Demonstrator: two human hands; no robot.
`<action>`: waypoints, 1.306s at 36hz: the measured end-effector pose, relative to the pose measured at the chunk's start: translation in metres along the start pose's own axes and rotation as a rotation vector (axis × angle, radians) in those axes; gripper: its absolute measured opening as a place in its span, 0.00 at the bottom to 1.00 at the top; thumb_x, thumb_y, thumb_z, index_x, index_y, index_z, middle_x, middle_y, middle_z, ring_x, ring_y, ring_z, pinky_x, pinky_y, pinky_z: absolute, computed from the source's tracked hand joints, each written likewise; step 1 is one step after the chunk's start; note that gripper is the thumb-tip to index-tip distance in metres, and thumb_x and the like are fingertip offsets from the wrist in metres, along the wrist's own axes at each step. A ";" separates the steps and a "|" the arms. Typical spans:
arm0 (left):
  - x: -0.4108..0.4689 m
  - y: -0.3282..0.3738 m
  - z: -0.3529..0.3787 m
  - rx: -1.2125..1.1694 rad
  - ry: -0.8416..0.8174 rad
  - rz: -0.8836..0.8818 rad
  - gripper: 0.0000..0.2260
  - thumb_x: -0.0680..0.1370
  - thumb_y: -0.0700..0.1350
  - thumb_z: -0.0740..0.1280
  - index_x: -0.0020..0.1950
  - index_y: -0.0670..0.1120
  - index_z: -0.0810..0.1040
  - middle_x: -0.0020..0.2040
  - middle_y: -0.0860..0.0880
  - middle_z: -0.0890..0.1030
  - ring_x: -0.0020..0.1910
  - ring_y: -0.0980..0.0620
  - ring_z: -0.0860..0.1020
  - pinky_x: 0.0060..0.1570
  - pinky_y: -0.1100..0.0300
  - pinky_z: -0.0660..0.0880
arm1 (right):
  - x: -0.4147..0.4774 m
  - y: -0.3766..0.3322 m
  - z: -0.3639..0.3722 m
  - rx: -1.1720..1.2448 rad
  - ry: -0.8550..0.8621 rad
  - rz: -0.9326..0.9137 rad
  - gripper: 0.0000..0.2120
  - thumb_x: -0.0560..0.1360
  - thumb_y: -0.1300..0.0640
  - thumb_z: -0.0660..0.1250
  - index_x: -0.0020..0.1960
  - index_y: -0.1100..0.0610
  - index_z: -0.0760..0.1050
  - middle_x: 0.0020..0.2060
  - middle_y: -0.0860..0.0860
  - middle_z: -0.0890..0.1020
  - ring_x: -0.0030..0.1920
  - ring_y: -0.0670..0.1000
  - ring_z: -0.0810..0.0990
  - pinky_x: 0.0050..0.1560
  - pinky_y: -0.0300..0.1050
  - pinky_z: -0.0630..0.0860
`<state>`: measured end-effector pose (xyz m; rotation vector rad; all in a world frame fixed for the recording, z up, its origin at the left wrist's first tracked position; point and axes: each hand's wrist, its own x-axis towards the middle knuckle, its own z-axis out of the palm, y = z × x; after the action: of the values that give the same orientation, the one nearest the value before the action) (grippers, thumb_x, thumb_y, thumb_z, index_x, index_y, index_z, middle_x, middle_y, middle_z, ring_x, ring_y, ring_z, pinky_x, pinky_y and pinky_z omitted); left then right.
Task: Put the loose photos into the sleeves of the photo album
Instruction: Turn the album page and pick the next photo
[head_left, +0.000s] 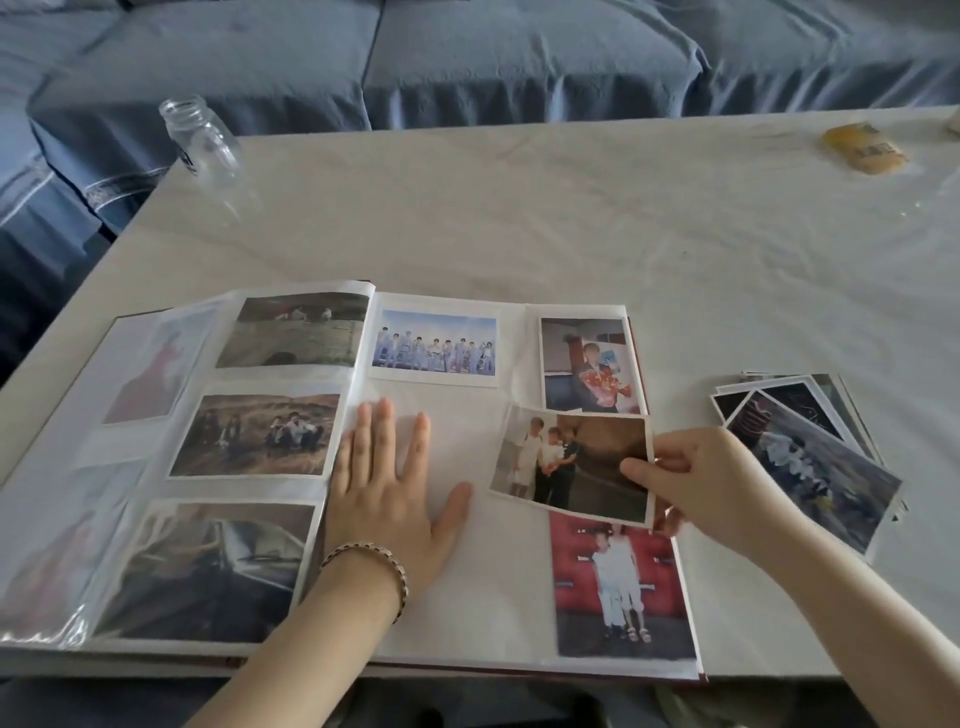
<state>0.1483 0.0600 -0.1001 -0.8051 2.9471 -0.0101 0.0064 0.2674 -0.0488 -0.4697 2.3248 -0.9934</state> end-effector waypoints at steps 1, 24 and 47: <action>0.000 0.000 0.000 0.000 -0.005 -0.002 0.33 0.78 0.63 0.45 0.69 0.41 0.70 0.68 0.35 0.68 0.67 0.36 0.67 0.68 0.54 0.47 | 0.004 -0.001 -0.001 0.010 -0.022 0.002 0.09 0.75 0.59 0.68 0.36 0.55 0.79 0.22 0.46 0.80 0.21 0.46 0.77 0.26 0.33 0.71; 0.072 -0.071 -0.040 -0.137 0.039 0.210 0.23 0.78 0.48 0.47 0.72 0.52 0.66 0.75 0.58 0.59 0.76 0.53 0.49 0.71 0.54 0.44 | 0.027 -0.018 0.025 0.119 -0.015 0.021 0.05 0.75 0.63 0.66 0.49 0.59 0.79 0.32 0.53 0.83 0.29 0.48 0.81 0.29 0.37 0.78; 0.073 -0.074 -0.027 -0.250 0.120 0.214 0.23 0.78 0.45 0.47 0.70 0.51 0.69 0.72 0.59 0.64 0.76 0.52 0.50 0.72 0.52 0.44 | 0.039 -0.055 0.052 0.287 -0.125 0.200 0.09 0.77 0.56 0.64 0.41 0.59 0.79 0.32 0.54 0.83 0.28 0.47 0.81 0.32 0.39 0.80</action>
<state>0.1209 -0.0409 -0.0766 -0.5252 3.1751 0.3415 0.0138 0.1826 -0.0514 -0.1742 2.0306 -1.1411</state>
